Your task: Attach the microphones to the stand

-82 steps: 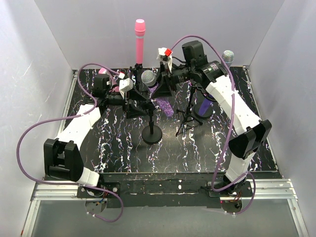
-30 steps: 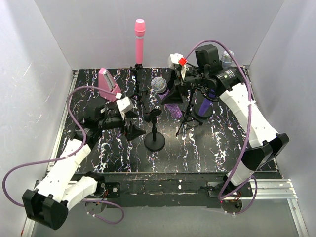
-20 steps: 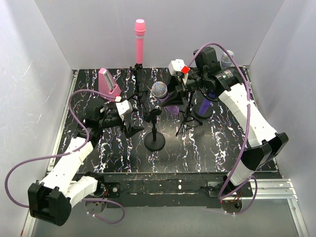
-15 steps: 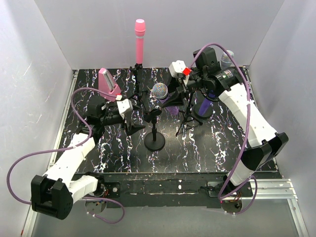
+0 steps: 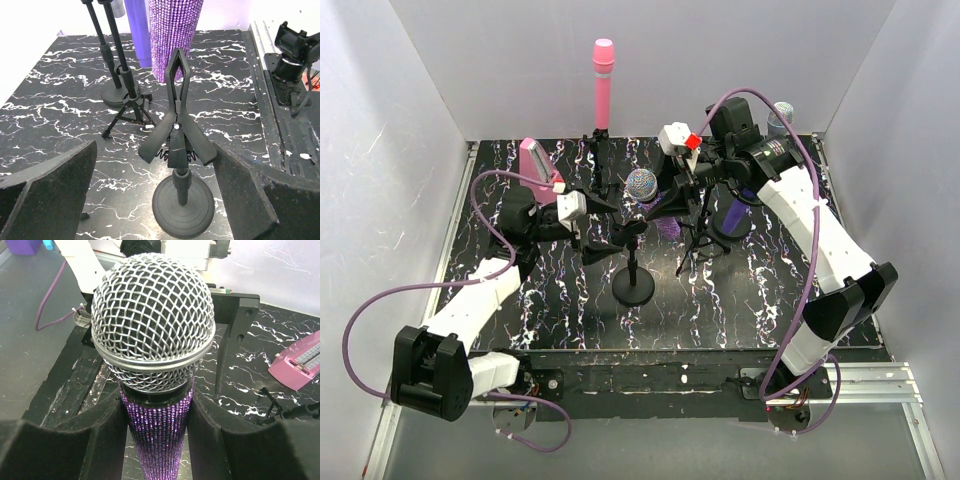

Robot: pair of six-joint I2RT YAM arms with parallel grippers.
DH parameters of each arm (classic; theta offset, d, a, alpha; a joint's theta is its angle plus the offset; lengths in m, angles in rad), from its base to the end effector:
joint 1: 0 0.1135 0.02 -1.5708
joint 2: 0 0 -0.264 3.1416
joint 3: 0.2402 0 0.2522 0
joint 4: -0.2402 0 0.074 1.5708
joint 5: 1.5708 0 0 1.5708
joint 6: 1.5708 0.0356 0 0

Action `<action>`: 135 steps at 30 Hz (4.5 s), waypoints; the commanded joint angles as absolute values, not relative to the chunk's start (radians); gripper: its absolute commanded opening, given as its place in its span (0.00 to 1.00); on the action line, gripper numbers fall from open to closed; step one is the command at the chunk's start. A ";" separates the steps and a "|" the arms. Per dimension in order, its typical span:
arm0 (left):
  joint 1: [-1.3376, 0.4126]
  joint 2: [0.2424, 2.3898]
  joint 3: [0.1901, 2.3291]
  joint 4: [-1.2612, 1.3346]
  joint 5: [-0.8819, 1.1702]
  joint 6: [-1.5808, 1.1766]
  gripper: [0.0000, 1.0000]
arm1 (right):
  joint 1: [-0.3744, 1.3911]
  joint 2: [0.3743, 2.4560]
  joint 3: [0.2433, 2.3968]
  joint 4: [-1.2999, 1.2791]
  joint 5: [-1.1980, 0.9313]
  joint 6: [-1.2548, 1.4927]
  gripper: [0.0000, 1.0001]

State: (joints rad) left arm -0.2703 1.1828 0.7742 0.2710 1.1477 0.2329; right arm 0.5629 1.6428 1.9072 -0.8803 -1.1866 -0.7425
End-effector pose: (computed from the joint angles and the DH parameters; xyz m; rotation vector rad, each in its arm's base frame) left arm 0.2385 -0.0998 0.3035 1.1937 1.2449 -0.9958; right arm 0.2624 0.2046 0.4483 -1.6296 1.0733 1.1519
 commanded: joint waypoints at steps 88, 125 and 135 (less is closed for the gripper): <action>-0.302 1.187 0.833 0.161 1.204 0.120 0.01 | 0.661 1.657 1.617 -0.249 -1.117 -0.310 0.01; -0.291 0.626 1.017 -0.598 0.306 -0.341 0.98 | 0.223 1.028 1.809 -0.844 -0.524 -0.223 0.98; -0.298 0.406 0.477 -0.112 0.702 -0.241 0.98 | -0.060 0.645 1.286 -0.802 -0.629 -0.117 0.98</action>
